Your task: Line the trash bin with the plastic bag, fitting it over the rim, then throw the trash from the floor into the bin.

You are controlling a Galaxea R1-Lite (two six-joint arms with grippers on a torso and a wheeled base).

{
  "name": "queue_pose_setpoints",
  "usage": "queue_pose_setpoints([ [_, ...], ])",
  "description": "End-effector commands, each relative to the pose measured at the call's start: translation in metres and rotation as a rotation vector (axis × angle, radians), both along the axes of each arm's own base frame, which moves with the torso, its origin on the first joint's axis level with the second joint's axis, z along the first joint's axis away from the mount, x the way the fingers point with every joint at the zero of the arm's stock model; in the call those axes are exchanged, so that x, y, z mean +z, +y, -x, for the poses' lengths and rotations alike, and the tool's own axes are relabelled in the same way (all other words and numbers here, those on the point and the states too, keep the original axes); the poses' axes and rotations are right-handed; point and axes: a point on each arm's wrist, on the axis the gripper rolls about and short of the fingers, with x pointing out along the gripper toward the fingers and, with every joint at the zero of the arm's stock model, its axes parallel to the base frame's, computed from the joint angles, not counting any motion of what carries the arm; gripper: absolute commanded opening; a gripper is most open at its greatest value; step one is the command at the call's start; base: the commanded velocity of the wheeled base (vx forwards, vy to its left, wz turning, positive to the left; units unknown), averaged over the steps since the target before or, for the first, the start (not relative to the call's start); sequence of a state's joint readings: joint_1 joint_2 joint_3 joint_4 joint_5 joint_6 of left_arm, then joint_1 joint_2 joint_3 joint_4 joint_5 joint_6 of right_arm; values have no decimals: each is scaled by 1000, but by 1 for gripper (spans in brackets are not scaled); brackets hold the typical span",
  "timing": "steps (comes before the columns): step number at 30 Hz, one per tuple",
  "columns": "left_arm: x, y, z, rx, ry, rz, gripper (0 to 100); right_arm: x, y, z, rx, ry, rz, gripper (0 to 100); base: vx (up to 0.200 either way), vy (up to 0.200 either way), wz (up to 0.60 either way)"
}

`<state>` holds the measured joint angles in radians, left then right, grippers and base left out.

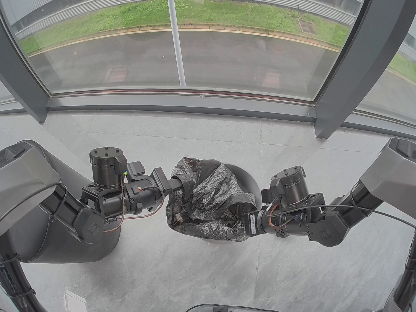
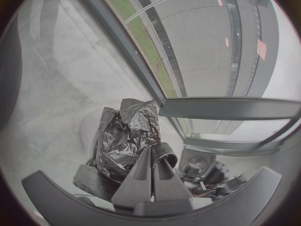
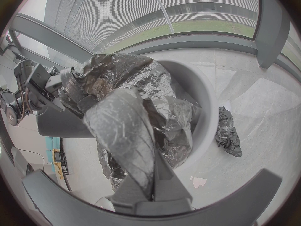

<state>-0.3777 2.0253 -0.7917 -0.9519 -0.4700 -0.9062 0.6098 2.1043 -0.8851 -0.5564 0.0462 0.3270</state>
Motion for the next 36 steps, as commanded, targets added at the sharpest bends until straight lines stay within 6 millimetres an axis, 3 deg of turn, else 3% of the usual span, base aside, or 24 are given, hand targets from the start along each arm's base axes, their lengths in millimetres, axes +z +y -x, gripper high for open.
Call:
queue_pose_setpoints([
  [1, -8, -15, 7, -5, -43, -81, 0, 4, -13, 6, -22, -11, -6, 0, 0, 0, 0],
  [7, 0, -21, 19, -30, -77, -98, 0, -1, -16, 8, -25, -21, -13, 0, 0, 0, 0],
  [17, -19, -17, 38, -45, 9, -135, 0, -17, -35, 4, -75, -16, -10, 0, 0, 0, 0],
  [22, -16, -14, 43, -30, 20, -147, 0, -19, -48, -3, -111, -15, -3, 0, 0, 0, 0],
  [36, -24, -21, 26, 32, 28, -178, 0, -33, -67, -19, -163, -32, 13, 0, 0, 0, 0],
])
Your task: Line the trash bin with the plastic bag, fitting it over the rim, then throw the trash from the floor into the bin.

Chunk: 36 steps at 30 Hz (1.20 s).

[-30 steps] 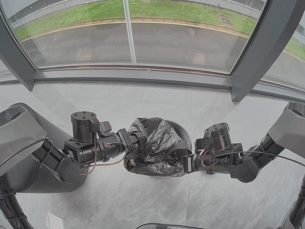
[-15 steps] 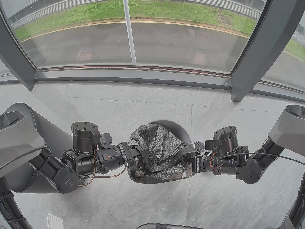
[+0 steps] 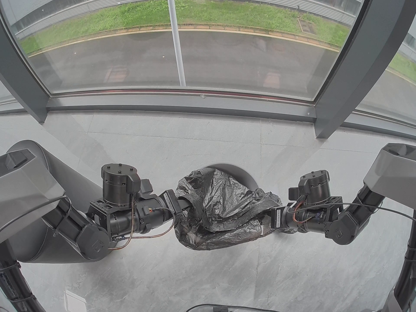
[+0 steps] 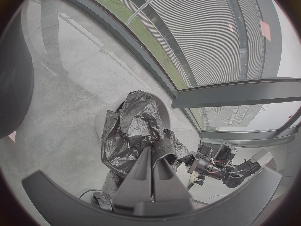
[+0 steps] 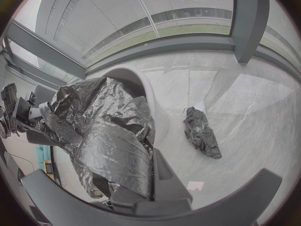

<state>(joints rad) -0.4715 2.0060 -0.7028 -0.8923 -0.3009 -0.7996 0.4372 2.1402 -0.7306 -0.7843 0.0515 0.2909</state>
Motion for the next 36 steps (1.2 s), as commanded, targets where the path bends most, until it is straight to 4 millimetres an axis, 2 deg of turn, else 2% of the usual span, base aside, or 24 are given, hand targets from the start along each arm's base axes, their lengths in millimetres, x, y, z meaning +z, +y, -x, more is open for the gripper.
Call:
queue_pose_setpoints([
  [1, -5, -3, -3, 0, 9, -4, 0, -8, -7, -2, -16, 14, 7, 0, 0, 0, 0],
  [6, -6, -2, -2, 5, 26, 0, 0, -13, -9, 3, -16, 36, 17, 0, 0, 0, 0],
  [16, -6, -5, 3, 7, 70, 16, 0, -19, -5, 1, -4, 46, 21, 0, 0, 0, 0],
  [27, 6, -14, 17, -17, 121, 39, 0, -18, -2, 2, 2, 40, 16, 0, 0, 0, 0],
  [32, 2, -13, 14, -9, 131, 33, 0, -22, 0, -2, 3, 44, 19, 0, 0, 0, 0],
  [36, -6, -11, 6, 7, 137, 28, 0, -23, 4, -14, -8, 18, 16, 0, 0, 0, 0],
])
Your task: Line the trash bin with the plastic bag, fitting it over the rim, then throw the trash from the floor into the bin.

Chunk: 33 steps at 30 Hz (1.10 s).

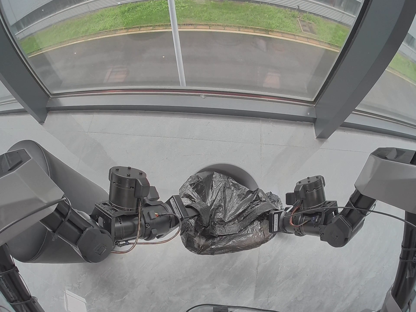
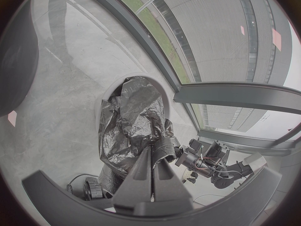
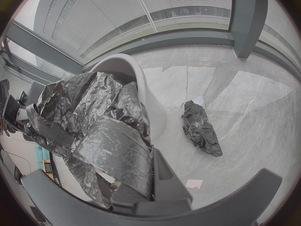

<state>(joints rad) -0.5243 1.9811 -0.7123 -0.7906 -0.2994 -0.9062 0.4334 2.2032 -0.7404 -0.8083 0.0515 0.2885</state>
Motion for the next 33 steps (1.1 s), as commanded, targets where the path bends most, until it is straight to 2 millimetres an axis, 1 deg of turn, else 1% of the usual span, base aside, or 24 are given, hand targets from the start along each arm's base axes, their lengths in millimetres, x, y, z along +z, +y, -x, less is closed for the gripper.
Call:
queue_pose_setpoints([
  [1, -7, 3, -11, 22, 5, -6, 0, -5, 3, -12, -9, -14, -1, 0, 0, 0, 0],
  [5, -8, 6, -22, 45, -6, -2, 0, -2, 4, -29, -19, -56, -7, 0, 0, 0, 0],
  [10, -9, 10, -28, 63, -7, -3, 0, 2, 8, -39, -22, -92, -10, 0, 0, 0, 0],
  [14, -7, 14, -34, 78, -17, 2, 0, 5, 11, -48, -57, -129, 2, 0, 0, 0, 0],
  [24, -1, 23, -45, 108, -51, 7, 0, 14, 13, -48, -42, -167, 15, 0, 0, 0, 0],
  [33, -10, 23, -48, 113, -29, -3, 0, 15, 13, -47, -39, -168, 17, 0, 0, 0, 0],
])
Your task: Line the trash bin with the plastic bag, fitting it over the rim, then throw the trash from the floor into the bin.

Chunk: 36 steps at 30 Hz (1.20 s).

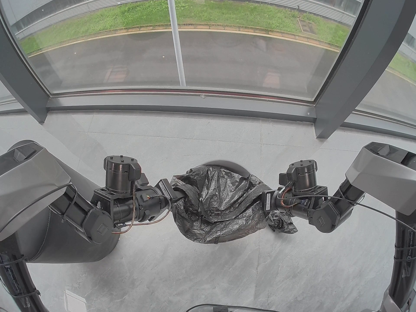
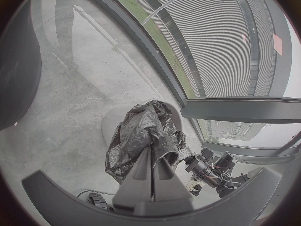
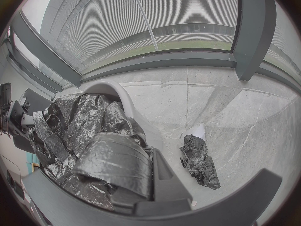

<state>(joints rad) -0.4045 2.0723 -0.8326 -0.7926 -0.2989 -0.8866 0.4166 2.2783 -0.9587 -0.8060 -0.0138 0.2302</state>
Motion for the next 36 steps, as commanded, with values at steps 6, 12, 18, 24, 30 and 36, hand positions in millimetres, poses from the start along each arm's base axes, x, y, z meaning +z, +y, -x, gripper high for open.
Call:
queue_pose_setpoints([
  [6, -4, -1, -1, -1, 6, -3, 0, 2, -3, 2, -3, 2, -1, 100, 0, 0, 0],
  [12, -1, -1, -1, 0, -3, 3, 0, 14, -13, 10, -19, -4, -5, 100, 0, 0, 0],
  [18, 2, -2, 0, -5, -11, 6, 0, 20, -19, 18, -25, -4, -5, 100, 0, 0, 0],
  [24, 8, -2, 4, -8, -25, 12, 0, 24, -23, 30, -21, 9, 0, 100, 0, 0, 0],
  [30, 10, -2, 5, -9, -26, 14, 0, 27, -23, 38, -12, 12, 3, 100, 0, 0, 0],
  [36, 11, -2, 5, -7, -29, 19, 0, 41, -15, 55, 33, -9, -5, 100, 0, 0, 0],
])
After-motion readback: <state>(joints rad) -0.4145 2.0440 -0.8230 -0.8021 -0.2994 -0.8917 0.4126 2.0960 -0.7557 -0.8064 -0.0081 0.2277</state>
